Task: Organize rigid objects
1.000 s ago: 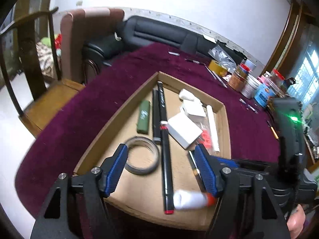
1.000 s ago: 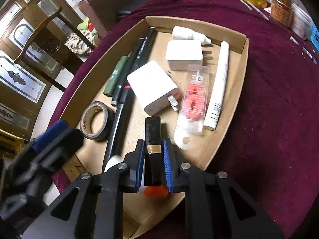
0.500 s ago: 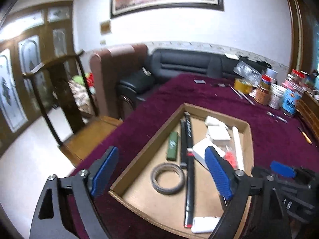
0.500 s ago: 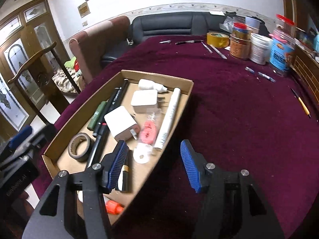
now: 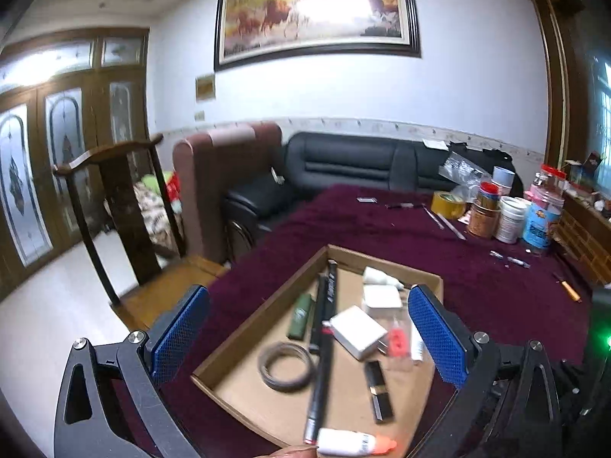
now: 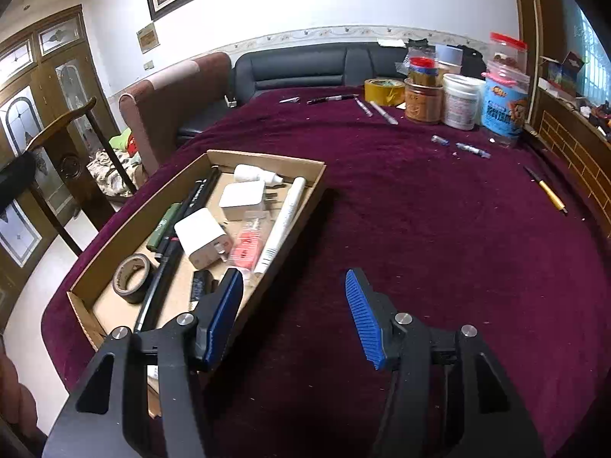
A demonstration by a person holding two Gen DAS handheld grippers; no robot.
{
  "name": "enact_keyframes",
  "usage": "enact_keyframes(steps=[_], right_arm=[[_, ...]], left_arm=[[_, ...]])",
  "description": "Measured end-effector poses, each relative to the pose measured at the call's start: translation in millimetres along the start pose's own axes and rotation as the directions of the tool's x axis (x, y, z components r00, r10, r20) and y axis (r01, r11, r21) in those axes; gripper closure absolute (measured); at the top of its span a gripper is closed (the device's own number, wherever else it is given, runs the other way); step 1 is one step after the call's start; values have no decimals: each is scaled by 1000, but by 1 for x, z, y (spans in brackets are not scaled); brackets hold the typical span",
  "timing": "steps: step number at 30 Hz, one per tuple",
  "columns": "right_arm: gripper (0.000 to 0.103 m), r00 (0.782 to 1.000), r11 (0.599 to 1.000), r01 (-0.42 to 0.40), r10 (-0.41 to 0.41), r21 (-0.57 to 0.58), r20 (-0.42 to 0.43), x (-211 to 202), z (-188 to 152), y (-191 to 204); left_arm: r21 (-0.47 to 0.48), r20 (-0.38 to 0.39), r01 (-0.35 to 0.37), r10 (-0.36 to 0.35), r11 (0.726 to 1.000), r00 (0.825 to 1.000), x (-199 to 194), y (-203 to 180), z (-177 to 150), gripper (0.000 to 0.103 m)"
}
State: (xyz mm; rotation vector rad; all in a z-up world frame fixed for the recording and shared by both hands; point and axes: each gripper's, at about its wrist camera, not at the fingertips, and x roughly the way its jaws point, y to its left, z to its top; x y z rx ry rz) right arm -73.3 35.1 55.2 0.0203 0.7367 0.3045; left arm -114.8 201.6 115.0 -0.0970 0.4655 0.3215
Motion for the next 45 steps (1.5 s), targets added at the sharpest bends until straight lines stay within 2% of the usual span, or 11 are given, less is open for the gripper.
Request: enact_keyframes(steps=[4, 6, 12, 18, 23, 33, 45], right_arm=[[44, 998, 997, 66, -66, -42, 16, -4, -7, 0], [43, 997, 995, 78, -77, -62, 25, -6, -10, 2], [43, 995, 987, 91, -85, -132, 44, -8, -13, 19], [42, 991, 968, 125, -113, -215, 69, -8, -18, 38], [36, 988, 957, 143, -124, -251, 90, -9, -19, 47], [35, 988, 948, 153, -139, -280, 71, -3, -23, 58], [35, 988, 950, 151, -140, -274, 59, 0, -24, 58]], left_arm=[[-15, -49, -6, 5, 1000, 999, 7, 0, 0, 1], [-9, -59, -40, 39, 999, 998, 5, -2, -2, 1], [4, -82, -76, 76, 997, 994, 8, 0, -6, 1], [-17, -129, -56, 53, 998, 990, 16, 7, -9, 1], [-39, -169, -44, 37, 998, 985, 22, 15, -12, 1], [-63, -212, -15, 1, 998, 977, 28, 24, -15, 1], [-61, -232, -26, 11, 998, 973, 32, 25, -17, 1]])
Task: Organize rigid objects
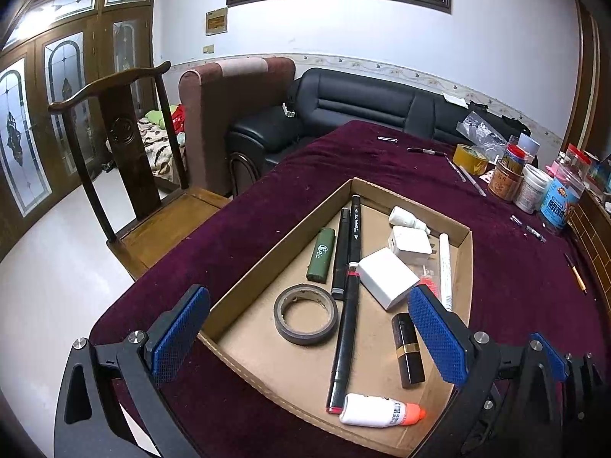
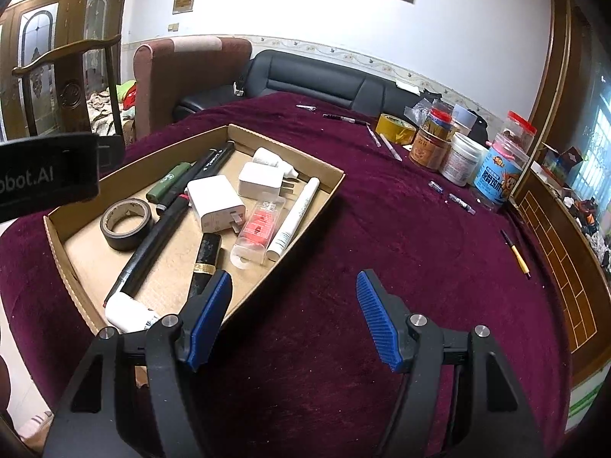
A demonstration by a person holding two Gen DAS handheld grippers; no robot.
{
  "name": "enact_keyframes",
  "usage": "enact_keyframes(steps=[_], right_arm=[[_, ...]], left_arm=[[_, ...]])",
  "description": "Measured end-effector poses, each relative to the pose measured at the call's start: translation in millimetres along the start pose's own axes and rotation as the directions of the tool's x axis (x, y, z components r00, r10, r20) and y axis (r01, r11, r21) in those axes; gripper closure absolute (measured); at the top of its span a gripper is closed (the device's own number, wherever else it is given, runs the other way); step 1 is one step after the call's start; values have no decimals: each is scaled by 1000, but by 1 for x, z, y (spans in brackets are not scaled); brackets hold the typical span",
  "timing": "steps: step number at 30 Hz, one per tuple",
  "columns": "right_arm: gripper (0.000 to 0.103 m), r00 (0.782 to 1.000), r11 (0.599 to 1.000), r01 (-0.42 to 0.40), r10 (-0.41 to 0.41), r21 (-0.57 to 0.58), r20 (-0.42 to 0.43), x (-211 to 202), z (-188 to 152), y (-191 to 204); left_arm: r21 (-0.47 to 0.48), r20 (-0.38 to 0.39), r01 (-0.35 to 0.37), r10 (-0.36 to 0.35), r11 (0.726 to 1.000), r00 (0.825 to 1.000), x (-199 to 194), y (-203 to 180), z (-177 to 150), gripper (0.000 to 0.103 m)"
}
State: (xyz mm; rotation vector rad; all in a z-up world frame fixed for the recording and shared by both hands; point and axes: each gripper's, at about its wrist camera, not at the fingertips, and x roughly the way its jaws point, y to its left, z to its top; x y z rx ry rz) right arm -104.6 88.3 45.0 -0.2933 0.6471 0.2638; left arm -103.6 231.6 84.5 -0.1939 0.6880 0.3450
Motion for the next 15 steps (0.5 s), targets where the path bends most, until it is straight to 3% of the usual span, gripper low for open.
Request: enact_keyframes(steps=[15], right_arm=[[35, 1000, 1000, 8, -8, 4, -3, -1, -1, -1]], left_arm=[[2, -41, -11, 11, 1000, 999, 6, 2, -1, 1]])
